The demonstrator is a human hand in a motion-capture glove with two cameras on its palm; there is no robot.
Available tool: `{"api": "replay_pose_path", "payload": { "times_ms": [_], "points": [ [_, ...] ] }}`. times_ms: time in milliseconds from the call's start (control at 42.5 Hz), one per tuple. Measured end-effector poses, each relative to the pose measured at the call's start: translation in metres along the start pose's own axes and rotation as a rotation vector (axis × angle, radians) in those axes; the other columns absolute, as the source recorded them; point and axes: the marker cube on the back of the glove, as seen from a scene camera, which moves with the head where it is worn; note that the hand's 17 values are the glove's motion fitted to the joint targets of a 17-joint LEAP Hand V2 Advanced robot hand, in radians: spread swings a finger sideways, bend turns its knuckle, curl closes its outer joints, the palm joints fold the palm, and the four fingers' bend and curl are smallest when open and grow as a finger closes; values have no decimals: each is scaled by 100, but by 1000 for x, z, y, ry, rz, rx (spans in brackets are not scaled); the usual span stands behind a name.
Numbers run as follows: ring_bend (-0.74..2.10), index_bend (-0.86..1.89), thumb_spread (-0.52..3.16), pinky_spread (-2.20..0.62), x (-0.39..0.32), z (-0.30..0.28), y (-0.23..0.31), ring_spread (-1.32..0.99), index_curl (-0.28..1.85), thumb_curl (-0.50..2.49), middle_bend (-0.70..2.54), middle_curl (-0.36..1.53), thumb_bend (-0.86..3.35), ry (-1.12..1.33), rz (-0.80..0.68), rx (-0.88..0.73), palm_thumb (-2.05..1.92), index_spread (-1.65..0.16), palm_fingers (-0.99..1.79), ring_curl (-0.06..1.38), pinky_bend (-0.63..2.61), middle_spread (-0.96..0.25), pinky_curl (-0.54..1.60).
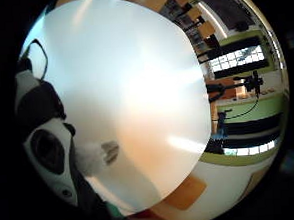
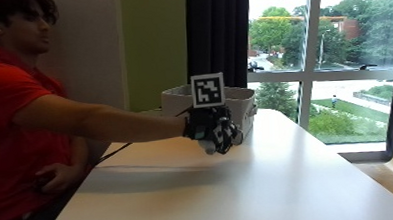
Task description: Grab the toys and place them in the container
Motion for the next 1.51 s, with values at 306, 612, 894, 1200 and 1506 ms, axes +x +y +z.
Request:
{"api": "replay_pose_path", "payload": {
  "times_ms": [306, 612, 894, 1200, 1506],
  "points": [
    [108, 65, 58, -47, -42, -104, 25, -41, 93, 84, 81, 65, 14, -25, -138, 51, 61, -42, 116, 50, 98, -39, 42],
    [106, 65, 53, -47, -95, -163, 24, -42, 102, 94, 77, 67, 12, -54, -142, 86, 59, -41, 110, 50, 99, -39, 43],
    [101, 62, 52, -47, -157, -205, 17, -43, 107, 100, 71, 68, 9, -138, -178, 95, 57, -39, 107, 49, 98, -40, 43],
    [92, 50, 59, -48, -249, -218, 33, -44, 109, 103, 49, 64, 1, -336, -361, 149, 49, -40, 91, 47, 101, -42, 43],
    [55, 28, 103, -23, -265, -194, 40, -21, 96, 80, 17, 53, -9, -329, -447, -30, 11, -47, 11, 37, 113, -25, 47]
  ]
}}
